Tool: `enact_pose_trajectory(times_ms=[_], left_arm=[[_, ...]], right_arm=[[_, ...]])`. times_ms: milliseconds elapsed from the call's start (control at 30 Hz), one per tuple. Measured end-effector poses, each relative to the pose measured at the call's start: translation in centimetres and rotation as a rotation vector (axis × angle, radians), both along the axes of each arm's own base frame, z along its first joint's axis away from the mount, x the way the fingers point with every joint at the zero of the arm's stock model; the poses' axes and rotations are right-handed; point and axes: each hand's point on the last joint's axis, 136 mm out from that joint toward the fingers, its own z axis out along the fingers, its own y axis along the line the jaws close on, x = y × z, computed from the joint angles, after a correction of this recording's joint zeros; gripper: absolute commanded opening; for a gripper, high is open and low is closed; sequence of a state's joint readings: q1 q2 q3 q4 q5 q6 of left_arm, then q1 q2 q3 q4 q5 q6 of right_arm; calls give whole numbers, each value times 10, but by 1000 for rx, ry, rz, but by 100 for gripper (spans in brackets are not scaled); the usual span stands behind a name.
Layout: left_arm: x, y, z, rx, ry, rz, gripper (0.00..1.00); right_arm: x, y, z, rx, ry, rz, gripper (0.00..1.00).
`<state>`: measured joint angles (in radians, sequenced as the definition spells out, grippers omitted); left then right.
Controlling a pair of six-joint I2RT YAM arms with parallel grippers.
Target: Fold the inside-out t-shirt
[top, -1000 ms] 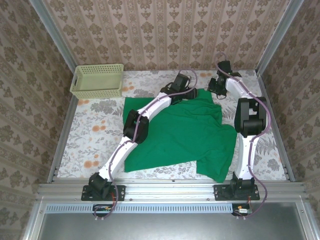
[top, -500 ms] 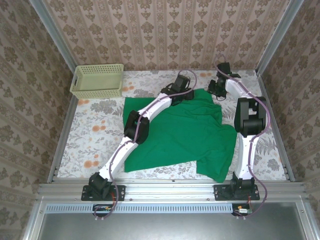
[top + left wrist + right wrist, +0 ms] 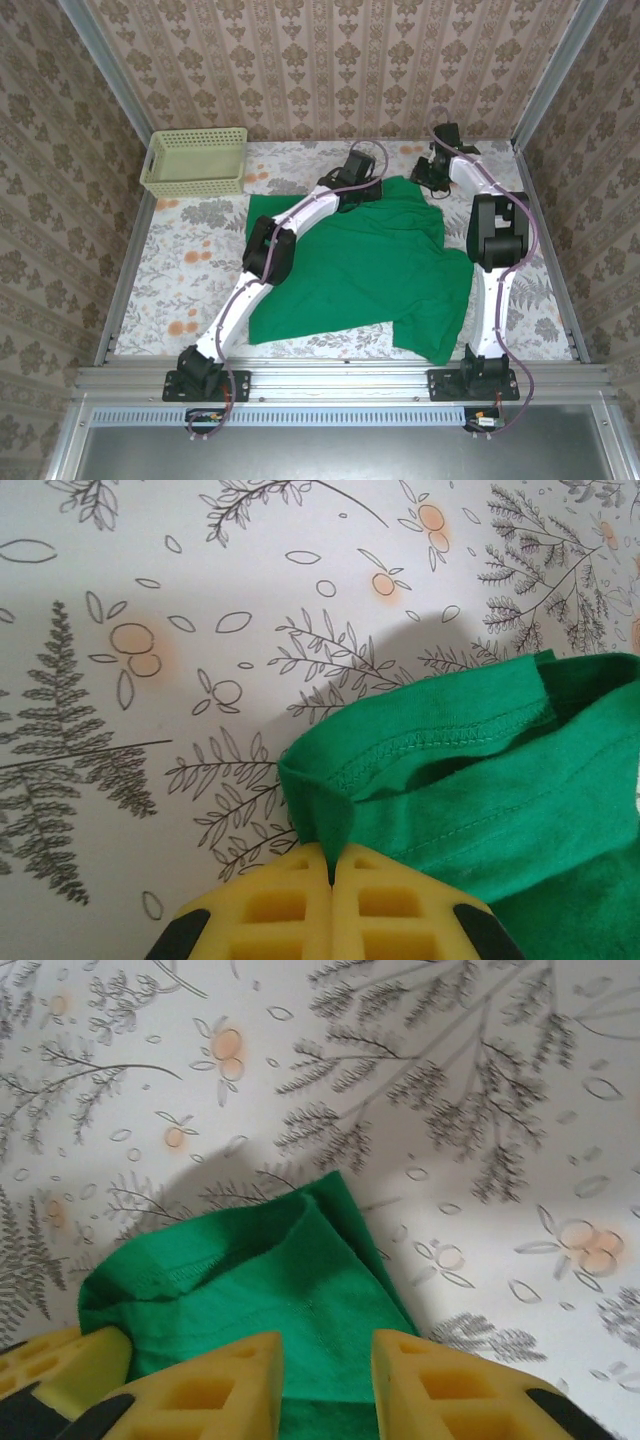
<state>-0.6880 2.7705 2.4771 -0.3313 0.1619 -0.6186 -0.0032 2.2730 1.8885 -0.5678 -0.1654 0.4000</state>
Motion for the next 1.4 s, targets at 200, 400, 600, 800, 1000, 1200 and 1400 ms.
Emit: enact_pose_trajectory(times_ms=[200,400,600,800,1000,1200,1400], left_arm=[[9,11,7,-27,7,13,4],[12,14,9,-46,8,12,4],[6,14,4,-53,23,0,4],[-2,28,7,-65,32,6,4],[-1,37,36,-122,-16,21,3],[5,37,52,-177,-49,19,3],[5,35,55,-194,-45,13,4]], right_arm=[[35,5,-1,20,-41,27,41],[52,13,-22,34,-12,56,41],[57,33,-35,65,16,109,29],[54,40,-37,61,43,111,3],[52,28,-36,7,51,76,0],[46,20,-1,-37,8,57,3],[57,20,31,-39,-81,52,23]])
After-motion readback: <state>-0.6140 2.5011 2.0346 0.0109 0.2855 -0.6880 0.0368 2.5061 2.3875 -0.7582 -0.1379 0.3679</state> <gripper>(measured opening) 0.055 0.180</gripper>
